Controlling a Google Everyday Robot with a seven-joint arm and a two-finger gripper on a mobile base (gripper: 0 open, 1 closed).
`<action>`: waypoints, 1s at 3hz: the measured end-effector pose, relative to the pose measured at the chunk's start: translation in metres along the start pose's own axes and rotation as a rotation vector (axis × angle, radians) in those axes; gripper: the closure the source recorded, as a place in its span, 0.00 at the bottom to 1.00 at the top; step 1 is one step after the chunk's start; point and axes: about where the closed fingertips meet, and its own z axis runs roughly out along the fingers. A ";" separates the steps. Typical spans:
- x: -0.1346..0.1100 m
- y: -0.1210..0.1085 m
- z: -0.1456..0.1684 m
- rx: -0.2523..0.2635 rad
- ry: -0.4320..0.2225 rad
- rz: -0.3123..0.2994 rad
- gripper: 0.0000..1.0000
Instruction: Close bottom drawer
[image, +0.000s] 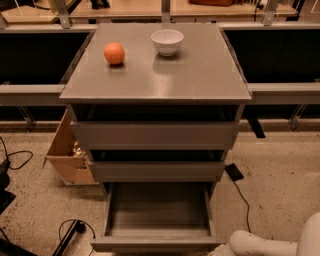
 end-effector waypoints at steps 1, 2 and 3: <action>0.016 -0.003 0.039 -0.010 -0.029 -0.025 0.81; 0.014 -0.014 0.074 0.006 -0.082 -0.078 1.00; -0.011 -0.023 0.092 0.064 -0.167 -0.148 1.00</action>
Offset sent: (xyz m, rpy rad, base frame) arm 0.0137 0.0327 -0.1131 0.1273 -0.1567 0.0742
